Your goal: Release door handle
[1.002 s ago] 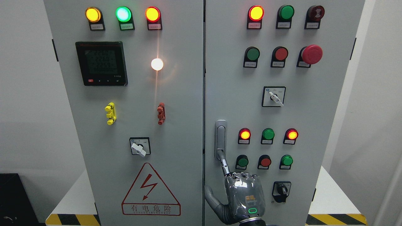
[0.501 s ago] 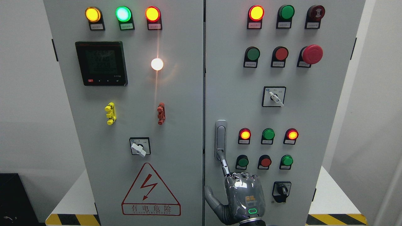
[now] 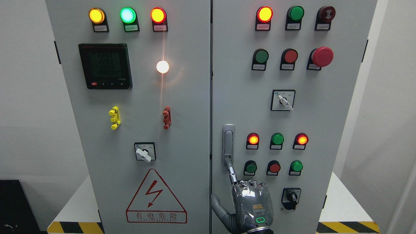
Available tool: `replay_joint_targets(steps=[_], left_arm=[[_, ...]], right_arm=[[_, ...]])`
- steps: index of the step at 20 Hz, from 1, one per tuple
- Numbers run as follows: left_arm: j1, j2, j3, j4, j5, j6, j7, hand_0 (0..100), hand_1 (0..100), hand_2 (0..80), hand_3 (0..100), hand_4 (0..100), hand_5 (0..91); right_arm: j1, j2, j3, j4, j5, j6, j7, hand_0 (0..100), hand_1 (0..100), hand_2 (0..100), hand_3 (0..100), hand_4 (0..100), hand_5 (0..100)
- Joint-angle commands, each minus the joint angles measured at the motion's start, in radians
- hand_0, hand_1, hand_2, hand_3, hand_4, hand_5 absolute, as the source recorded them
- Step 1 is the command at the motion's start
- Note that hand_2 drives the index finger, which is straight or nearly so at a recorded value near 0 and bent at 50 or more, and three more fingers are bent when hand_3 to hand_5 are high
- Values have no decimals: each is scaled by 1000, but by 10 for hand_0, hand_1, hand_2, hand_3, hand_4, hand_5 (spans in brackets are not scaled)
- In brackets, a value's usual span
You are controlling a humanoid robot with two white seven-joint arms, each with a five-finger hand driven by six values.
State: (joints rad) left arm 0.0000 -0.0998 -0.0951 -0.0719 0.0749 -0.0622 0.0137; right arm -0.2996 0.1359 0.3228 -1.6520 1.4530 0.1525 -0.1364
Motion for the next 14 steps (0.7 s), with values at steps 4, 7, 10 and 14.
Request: replay_joint_targets(steps=[4, 7, 10, 14], left_arm=[[17, 0, 0, 0, -1, -1, 0, 120, 556, 0, 0, 0, 0], [17, 0, 0, 0, 0, -1, 0, 120, 556, 0, 0, 0, 0], [17, 0, 0, 0, 0, -1, 0, 120, 556, 0, 0, 0, 0], [17, -1, 0, 0, -1, -1, 0, 120, 556, 0, 0, 0, 0]], right_arm=[[8, -1, -7, 24, -2, 1, 0, 400, 251, 95, 1000, 1000, 1000], [8, 1, -8, 26, -2, 1, 0, 400, 251, 96, 1000, 1000, 1000], [8, -1, -8, 24, -2, 1, 0, 400, 251, 96, 1000, 1000, 1000], [8, -1, -8, 21, -3, 4, 0, 399, 251, 96, 1000, 1000, 1000]])
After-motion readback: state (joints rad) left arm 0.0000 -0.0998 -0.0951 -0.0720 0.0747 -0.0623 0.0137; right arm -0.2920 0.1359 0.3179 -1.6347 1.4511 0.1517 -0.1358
